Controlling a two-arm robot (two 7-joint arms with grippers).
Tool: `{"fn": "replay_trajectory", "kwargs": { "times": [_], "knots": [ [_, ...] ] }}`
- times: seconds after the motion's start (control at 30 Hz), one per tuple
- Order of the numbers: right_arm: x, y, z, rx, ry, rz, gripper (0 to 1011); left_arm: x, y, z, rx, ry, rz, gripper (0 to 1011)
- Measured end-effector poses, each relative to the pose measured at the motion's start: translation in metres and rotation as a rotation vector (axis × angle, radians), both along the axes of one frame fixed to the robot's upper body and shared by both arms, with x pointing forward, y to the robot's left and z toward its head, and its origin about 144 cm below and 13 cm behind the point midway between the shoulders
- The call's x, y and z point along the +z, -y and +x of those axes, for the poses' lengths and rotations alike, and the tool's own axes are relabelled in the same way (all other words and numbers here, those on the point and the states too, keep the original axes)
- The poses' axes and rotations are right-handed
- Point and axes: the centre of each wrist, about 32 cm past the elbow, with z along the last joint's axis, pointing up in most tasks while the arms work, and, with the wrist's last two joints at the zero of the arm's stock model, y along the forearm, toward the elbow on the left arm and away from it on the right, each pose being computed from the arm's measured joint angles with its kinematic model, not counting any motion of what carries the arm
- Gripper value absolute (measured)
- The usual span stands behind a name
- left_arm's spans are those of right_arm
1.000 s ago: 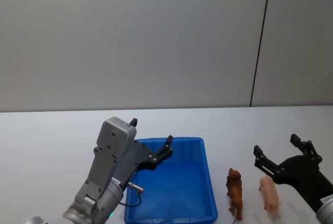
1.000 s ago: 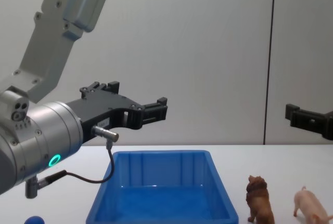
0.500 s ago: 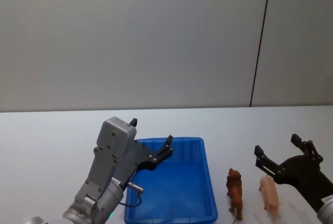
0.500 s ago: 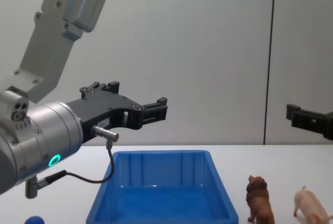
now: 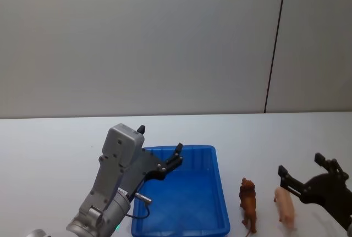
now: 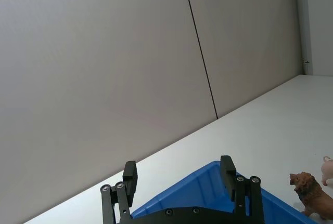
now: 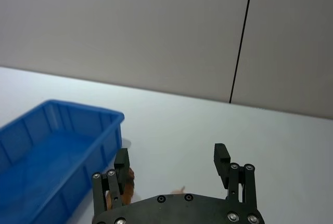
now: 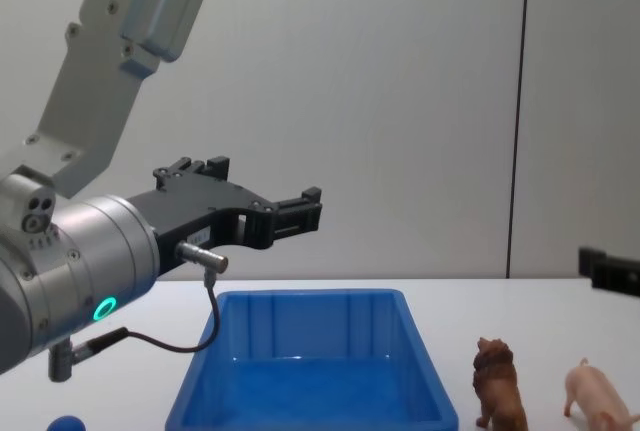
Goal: Pick up the two dolls from the table and place them into the box.
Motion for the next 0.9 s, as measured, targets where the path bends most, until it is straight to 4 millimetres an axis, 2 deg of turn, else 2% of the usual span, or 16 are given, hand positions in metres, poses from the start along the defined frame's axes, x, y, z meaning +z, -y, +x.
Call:
{"fn": "replay_trajectory", "kwargs": {
  "times": [0.4,0.9],
  "knots": [
    [-0.016,0.018,0.005,0.027,-0.138,-0.040,1001,0.000,0.000,0.000,0.000,0.000,0.000,1003],
    [-0.035,0.017,0.011,0.073,-0.256,-0.052,1001,0.000,0.000,0.000,0.000,0.000,0.000,1003]
  ]
}}
